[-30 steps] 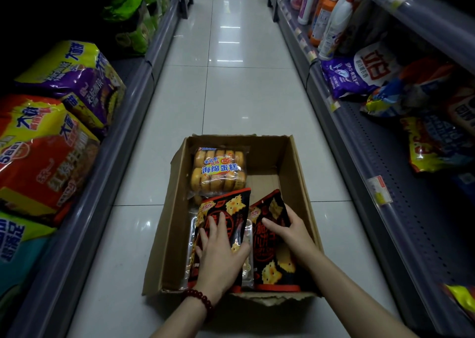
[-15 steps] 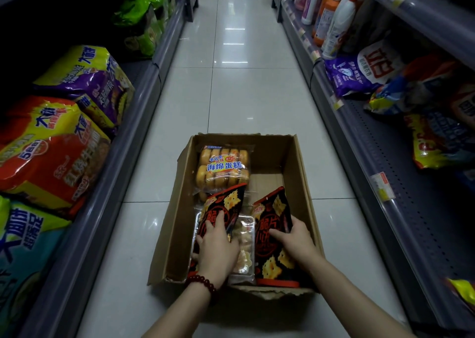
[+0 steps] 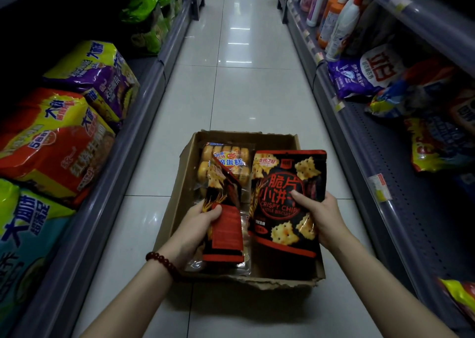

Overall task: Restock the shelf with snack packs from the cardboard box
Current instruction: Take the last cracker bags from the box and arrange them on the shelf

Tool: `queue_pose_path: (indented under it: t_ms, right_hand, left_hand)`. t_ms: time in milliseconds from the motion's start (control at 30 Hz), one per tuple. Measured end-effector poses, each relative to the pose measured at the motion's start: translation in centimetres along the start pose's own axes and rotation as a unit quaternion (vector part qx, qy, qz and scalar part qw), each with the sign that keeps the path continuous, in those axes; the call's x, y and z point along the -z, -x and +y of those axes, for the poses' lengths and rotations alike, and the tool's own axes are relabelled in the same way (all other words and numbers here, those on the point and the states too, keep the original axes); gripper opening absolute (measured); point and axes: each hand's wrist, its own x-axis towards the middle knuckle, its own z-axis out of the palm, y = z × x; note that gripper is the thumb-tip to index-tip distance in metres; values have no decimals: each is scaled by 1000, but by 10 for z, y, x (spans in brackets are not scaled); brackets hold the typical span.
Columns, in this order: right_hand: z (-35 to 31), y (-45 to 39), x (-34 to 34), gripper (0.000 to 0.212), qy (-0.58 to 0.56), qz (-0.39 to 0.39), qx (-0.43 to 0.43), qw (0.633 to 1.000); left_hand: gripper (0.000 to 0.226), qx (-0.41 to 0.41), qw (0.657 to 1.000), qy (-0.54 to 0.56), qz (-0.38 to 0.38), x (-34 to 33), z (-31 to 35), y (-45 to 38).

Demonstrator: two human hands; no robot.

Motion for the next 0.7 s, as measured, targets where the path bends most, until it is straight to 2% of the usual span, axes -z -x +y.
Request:
queue_pose_path:
  t_ms: [133, 300, 433, 567, 700]
  right_hand:
    - [-41, 11, -5, 35, -2, -28, -6, 1000]
    - [-129, 47, -25, 32, 5, -63, -22, 998]
    - [-227, 89, -47, 33, 0, -96, -26, 995]
    - [-340, 133, -77, 52, 14, -130, -19, 991]
    - [-451, 174, -115, 57, 18, -172, -1, 985]
  left_hand:
    - [14, -28, 1000, 9, 2, 2, 30, 14]
    - [12, -53, 998, 10, 29, 2, 105, 69]
    - [10, -89, 993, 7, 81, 14, 185, 140]
    - [8, -103, 985, 39, 129, 31, 276, 220]
    - [8, -125, 976, 42, 173, 54, 369, 298]
